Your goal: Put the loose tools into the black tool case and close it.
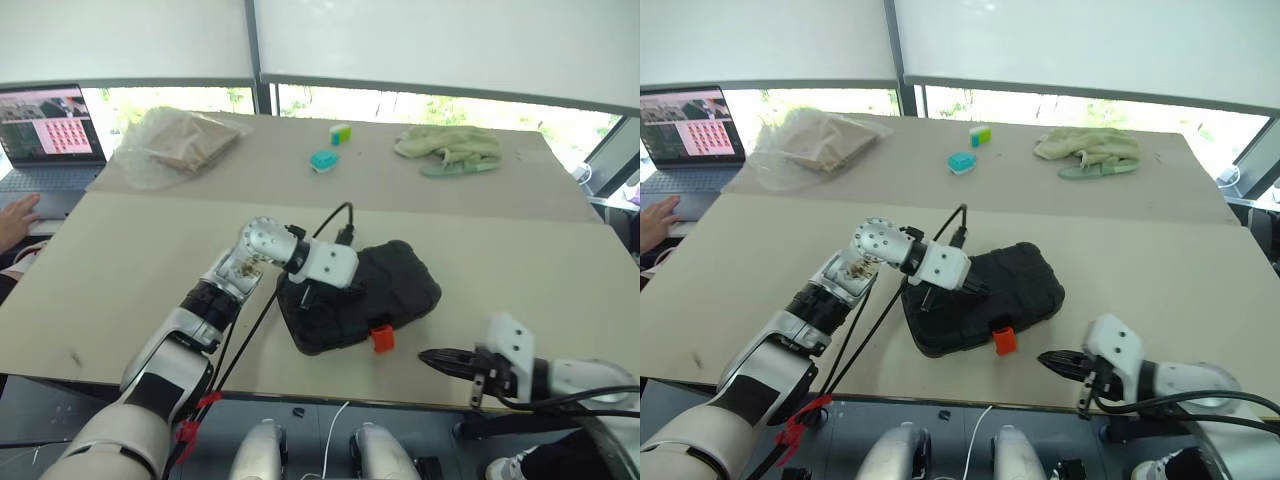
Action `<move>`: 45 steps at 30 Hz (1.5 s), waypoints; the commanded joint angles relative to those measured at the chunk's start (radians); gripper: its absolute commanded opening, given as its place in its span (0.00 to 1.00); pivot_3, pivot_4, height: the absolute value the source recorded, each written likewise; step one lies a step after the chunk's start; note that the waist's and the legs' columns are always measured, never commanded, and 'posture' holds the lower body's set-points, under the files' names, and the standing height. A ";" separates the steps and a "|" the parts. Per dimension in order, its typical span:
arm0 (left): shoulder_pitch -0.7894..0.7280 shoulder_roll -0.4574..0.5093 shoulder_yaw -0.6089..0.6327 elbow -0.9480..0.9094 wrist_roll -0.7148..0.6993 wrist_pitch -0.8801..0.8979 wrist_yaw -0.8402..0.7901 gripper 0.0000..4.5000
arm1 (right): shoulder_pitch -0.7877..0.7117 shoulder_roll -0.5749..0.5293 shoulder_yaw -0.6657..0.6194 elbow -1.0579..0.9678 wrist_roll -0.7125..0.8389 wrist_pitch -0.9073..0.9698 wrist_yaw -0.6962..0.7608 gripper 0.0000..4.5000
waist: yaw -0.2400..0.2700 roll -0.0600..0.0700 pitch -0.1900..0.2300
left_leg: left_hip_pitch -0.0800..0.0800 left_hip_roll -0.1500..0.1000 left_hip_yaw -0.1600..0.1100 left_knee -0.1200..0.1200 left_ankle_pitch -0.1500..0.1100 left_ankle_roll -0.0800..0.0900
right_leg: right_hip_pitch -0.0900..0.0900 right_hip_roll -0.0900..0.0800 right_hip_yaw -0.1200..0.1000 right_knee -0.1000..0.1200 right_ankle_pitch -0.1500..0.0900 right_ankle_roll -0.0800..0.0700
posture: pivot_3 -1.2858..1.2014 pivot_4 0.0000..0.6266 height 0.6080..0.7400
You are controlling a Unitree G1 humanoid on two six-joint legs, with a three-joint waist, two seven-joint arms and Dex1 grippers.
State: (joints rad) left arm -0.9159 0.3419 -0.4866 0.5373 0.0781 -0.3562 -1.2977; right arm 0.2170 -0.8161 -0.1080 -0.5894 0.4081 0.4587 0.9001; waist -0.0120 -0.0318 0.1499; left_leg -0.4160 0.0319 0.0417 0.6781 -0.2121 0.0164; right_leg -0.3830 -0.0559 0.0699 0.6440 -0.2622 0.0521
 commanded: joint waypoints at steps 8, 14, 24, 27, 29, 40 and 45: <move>0.051 -0.008 0.003 0.101 0.031 0.031 0.013 0.01 | -0.129 0.056 0.192 0.054 -0.122 0.009 -0.088 0.00 | 0.001 0.006 -0.017 | 0.002 0.000 0.003 0.000 0.000 0.000 | 0.000 -0.001 0.001 0.002 -0.004 0.001 | 0.52 0.24 1.00; 0.040 -0.013 0.024 0.102 0.027 0.051 0.015 0.01 | -0.159 0.088 0.240 0.069 -0.156 -0.002 -0.105 0.00 | 0.000 0.006 -0.017 | 0.002 0.000 0.003 0.000 0.000 0.000 | 0.000 -0.001 0.001 0.003 -0.004 0.001 | 0.52 0.24 1.00; 0.048 -0.024 0.029 0.094 0.026 0.051 0.005 0.01 | -0.195 0.169 0.287 0.058 -0.209 -0.025 -0.160 0.00 | 0.000 0.006 -0.017 | 0.001 0.001 0.003 0.000 0.000 0.000 | -0.002 -0.001 0.001 0.003 -0.004 0.001 | 0.52 0.24 1.00; 0.049 -0.026 0.029 0.092 0.026 0.050 0.000 0.01 | -0.189 0.184 0.260 0.040 -0.218 -0.065 -0.181 0.00 | 0.000 0.006 -0.017 | 0.000 0.001 0.003 0.000 0.000 0.000 | -0.002 -0.001 0.001 0.003 -0.004 0.001 | 0.52 0.24 1.00; 0.048 -0.027 0.030 0.093 0.025 0.049 -0.006 0.01 | -0.188 0.183 0.239 0.034 -0.257 -0.119 -0.208 0.00 | 0.000 0.006 -0.017 | 0.000 0.001 0.003 0.000 0.000 0.000 | -0.003 -0.001 0.001 0.003 -0.004 0.001 | 0.52 0.24 1.00; 0.046 -0.032 0.029 0.102 0.031 0.036 -0.016 0.01 | -0.138 0.169 0.187 0.000 -0.293 -0.153 -0.212 0.00 | -0.005 0.006 -0.017 | 0.000 0.001 0.004 -0.002 0.000 0.000 | -0.004 0.000 0.001 0.003 -0.004 0.001 | 0.52 0.24 1.00; 0.043 -0.035 0.027 0.106 0.035 0.029 -0.018 0.01 | -0.082 0.138 0.155 -0.061 -0.227 -0.067 -0.174 0.00 | -0.001 0.006 -0.017 | 0.000 0.001 0.004 -0.003 0.000 0.000 | -0.004 -0.001 0.001 0.003 -0.005 0.001 | 0.52 0.24 1.00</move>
State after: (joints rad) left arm -0.9050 0.3065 -0.4159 0.6035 0.0744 -0.3275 -1.3003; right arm 0.1255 -0.6632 0.0878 -0.5891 0.1421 0.3625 0.7129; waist -0.0133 -0.0261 0.1334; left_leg -0.4165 0.0326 0.0457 0.6742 -0.2121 0.0168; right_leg -0.3871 -0.0569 0.0713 0.6465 -0.2678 0.0523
